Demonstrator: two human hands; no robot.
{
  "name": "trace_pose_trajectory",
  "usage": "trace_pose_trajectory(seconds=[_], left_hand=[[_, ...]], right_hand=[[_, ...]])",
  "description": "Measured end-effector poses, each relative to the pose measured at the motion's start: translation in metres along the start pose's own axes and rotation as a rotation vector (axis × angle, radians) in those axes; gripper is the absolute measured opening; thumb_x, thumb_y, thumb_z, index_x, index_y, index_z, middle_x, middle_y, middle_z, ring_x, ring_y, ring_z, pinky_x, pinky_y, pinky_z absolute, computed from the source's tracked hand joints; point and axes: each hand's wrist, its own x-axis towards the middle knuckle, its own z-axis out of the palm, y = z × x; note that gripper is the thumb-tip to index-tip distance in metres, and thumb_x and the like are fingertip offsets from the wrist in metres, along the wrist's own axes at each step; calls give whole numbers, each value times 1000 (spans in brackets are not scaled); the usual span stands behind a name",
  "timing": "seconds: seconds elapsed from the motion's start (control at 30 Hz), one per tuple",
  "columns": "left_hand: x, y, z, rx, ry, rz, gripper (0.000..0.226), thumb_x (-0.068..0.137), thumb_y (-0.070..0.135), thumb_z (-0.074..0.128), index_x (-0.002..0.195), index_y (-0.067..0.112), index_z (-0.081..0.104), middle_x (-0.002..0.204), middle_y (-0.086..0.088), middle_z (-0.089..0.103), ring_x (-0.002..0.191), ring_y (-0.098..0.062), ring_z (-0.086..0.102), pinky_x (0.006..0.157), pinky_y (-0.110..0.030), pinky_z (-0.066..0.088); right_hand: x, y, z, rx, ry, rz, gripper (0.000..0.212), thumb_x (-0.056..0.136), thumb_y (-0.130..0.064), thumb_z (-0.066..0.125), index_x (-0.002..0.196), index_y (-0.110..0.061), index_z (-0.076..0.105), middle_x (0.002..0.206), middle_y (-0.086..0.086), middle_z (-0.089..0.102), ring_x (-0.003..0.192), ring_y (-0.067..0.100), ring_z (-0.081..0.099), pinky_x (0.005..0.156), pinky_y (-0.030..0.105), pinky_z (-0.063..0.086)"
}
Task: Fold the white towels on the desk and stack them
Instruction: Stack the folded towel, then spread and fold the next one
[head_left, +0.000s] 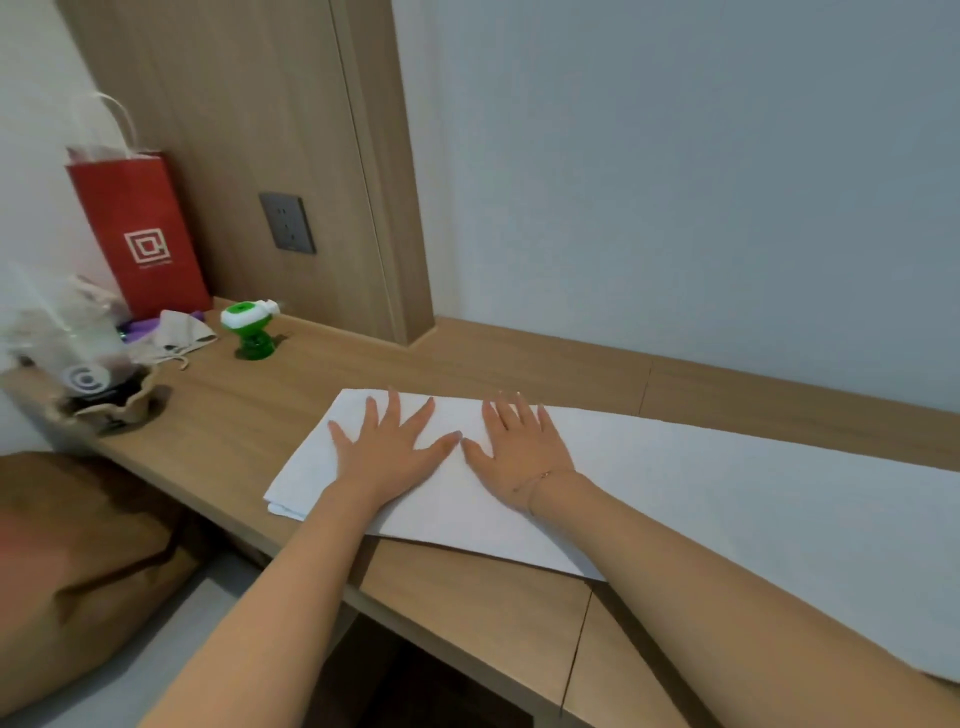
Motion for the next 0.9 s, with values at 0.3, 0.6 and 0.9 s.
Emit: trace_pose_trajectory(seconds=[0.3, 0.6, 0.9], left_hand=[[10, -38, -5, -44, 68, -78, 81, 91, 73, 4, 157, 27, 7, 165, 7, -4, 151, -16, -9, 118, -59, 2], [-21, -76, -63, -1148, 98, -413, 24, 96, 25, 61, 119, 20, 62, 118, 0, 64, 99, -13, 60, 77, -25, 50], [-41, -98, -63, -808, -85, -665, 26, 99, 21, 52, 76, 9, 55, 72, -6, 58, 64, -16, 53, 58, -23, 46]], right_hand=[[-2, 16, 8, -26, 48, 64, 82, 95, -64, 9, 155, -9, 0, 163, 9, -7, 149, 23, -9, 121, 38, -4], [-7, 15, -2, -78, -31, -2, 74, 98, -57, 8, 154, -10, -4, 162, 9, -9, 149, 22, -10, 121, 39, -4], [-14, -57, 0, -55, -90, -359, 75, 93, -67, 4, 155, -26, -7, 162, 0, -14, 149, 23, -15, 120, 44, -8]])
